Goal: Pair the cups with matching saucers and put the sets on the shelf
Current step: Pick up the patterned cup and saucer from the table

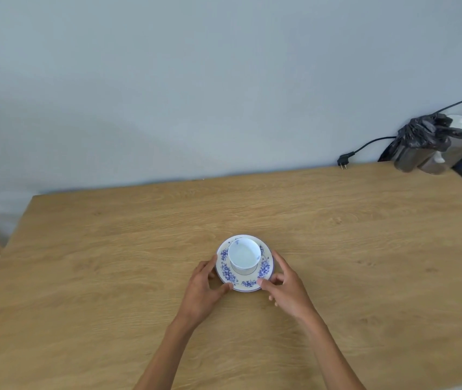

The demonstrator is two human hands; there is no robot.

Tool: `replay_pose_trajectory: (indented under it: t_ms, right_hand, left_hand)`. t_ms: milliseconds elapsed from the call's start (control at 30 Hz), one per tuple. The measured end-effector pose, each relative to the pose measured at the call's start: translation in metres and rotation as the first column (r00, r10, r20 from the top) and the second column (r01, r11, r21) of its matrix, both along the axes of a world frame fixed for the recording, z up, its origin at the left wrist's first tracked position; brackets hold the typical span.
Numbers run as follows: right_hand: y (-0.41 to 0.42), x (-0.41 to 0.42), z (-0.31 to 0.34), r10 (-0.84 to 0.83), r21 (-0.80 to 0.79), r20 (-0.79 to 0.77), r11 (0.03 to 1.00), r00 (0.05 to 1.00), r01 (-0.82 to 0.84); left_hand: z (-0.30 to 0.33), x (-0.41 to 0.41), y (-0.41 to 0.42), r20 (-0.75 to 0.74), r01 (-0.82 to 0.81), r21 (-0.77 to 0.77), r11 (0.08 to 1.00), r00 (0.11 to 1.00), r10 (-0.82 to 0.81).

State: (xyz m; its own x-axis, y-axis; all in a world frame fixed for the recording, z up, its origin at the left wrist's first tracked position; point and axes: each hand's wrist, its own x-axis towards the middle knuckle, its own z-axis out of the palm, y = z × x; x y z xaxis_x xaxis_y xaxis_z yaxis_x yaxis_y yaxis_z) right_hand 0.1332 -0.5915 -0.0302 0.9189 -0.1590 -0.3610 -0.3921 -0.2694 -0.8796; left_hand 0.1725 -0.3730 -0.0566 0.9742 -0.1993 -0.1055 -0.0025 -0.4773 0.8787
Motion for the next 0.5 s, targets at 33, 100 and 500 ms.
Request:
replay_pose_trajectory:
  t_ms: [33,100,500]
  right_hand:
    - [0.004,-0.001,0.001,-0.006,0.024,0.004,1.0,1.0,0.006]
    - [0.015,-0.004,0.001,-0.008,0.066,0.01,0.998,1.0,0.008]
    - [0.155,0.011,0.023,0.198,0.208,0.088,0.955,0.976,-0.213]
  left_hand:
    - [0.002,-0.003,0.005,-0.007,-0.007,-0.023,1.0,1.0,0.007]
    - [0.006,-0.009,0.016,-0.009,-0.024,-0.051,0.998,1.0,0.023]
    - [0.039,-0.049,0.157,-0.031,-0.301,-0.249,0.921,0.953,0.303]
